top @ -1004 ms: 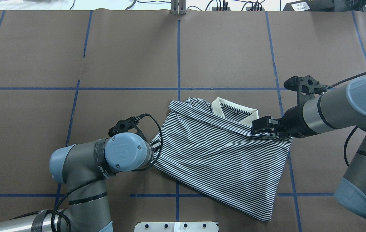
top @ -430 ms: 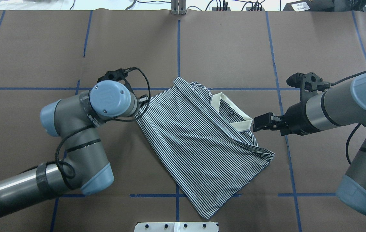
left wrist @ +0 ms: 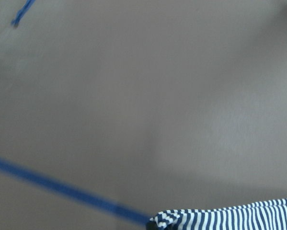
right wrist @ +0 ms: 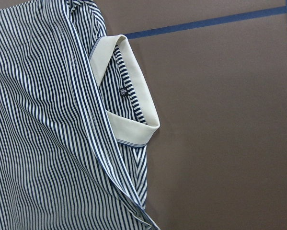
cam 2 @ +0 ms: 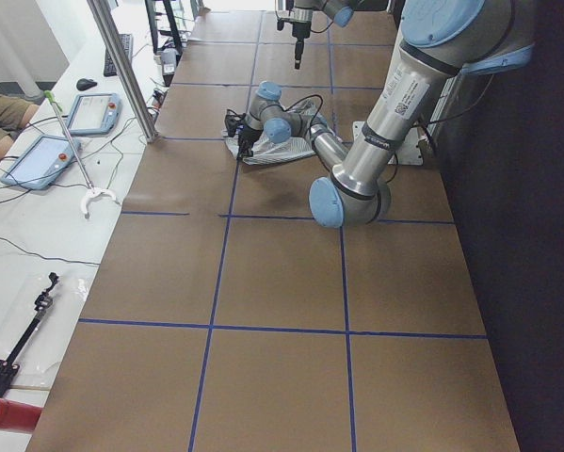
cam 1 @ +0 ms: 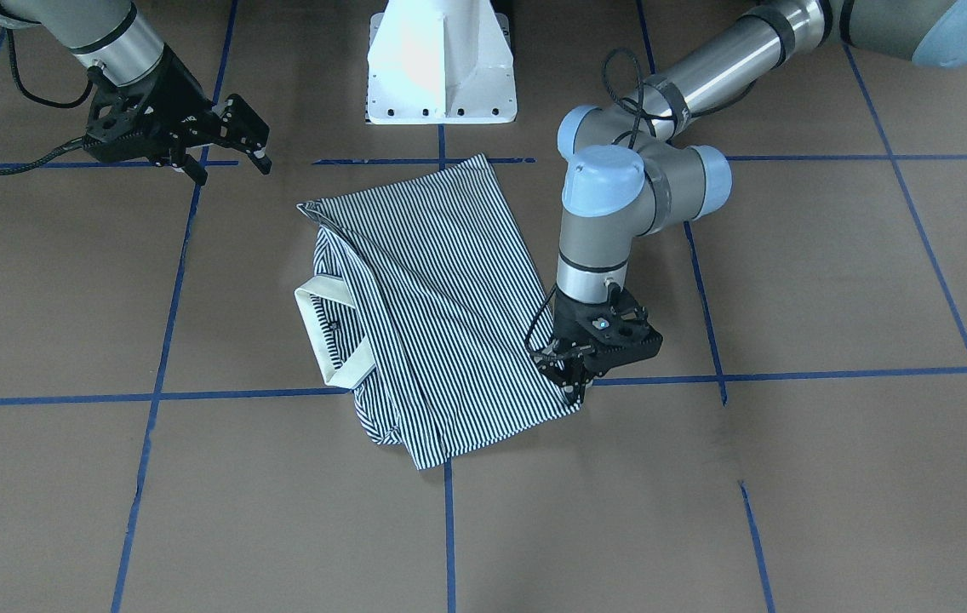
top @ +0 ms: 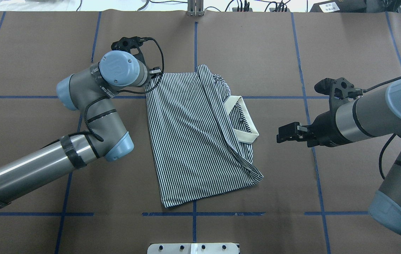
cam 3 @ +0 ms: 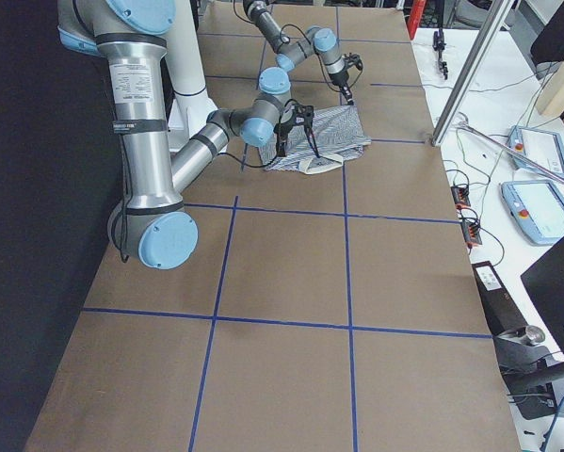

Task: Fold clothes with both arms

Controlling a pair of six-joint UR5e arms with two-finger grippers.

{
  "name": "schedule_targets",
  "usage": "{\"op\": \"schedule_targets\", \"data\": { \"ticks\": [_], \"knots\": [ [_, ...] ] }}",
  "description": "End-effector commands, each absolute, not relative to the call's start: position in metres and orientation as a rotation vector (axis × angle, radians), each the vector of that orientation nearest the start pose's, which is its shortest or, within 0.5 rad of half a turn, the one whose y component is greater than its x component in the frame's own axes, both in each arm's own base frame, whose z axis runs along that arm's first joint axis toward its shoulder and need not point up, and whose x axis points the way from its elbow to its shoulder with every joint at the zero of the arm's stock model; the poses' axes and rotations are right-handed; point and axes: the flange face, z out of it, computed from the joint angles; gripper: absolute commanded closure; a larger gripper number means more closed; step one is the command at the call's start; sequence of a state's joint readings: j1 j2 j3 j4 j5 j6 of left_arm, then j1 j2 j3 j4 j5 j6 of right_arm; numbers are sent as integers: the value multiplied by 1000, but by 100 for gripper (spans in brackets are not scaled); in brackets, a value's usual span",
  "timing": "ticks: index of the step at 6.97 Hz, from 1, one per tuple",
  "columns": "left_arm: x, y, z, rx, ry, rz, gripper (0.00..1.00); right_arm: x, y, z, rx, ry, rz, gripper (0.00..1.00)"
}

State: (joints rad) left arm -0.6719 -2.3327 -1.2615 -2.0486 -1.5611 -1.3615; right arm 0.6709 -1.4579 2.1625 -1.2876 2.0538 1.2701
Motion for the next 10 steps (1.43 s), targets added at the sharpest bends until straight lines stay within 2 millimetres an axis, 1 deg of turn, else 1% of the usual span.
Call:
{"op": "schedule_targets", "data": {
  "ticks": [1, 2, 3, 4, 5, 6, 7, 8, 9, 10],
  "knots": [
    [553, -633, 266, 511, 884, -356, 100, -317, -364, 294, 65, -1065, 96, 0],
    [553, -640, 276, 555, 838, -360, 100, -318, -364, 295, 67, -1061, 99, 0],
    [558, -643, 285, 575, 841, -351, 100, -319, -365, 298, 66, -1055, 101, 0],
    [559, -646, 287, 576, 841, -354, 63, -319, -365, 298, 69, -1054, 103, 0],
    [559, -646, 284, 578, 845, -352, 1, -319, -367, 298, 79, -1048, 108, 0],
    [558, -645, 279, 577, 858, -349, 0, -321, -369, 299, 115, -1035, 110, 0],
    [546, -647, 260, 566, 910, -333, 0, -336, -383, 297, 143, -1019, 113, 0],
    [541, -636, 262, 487, 948, -285, 0, -356, -397, 292, 155, -996, 117, 0],
    [517, -613, 286, 477, 950, -265, 0, -375, -406, 280, 147, -924, 56, 0],
    [485, -589, 288, 520, 921, -184, 0, -394, -409, 256, 149, -824, -30, 0]
  ]
}}
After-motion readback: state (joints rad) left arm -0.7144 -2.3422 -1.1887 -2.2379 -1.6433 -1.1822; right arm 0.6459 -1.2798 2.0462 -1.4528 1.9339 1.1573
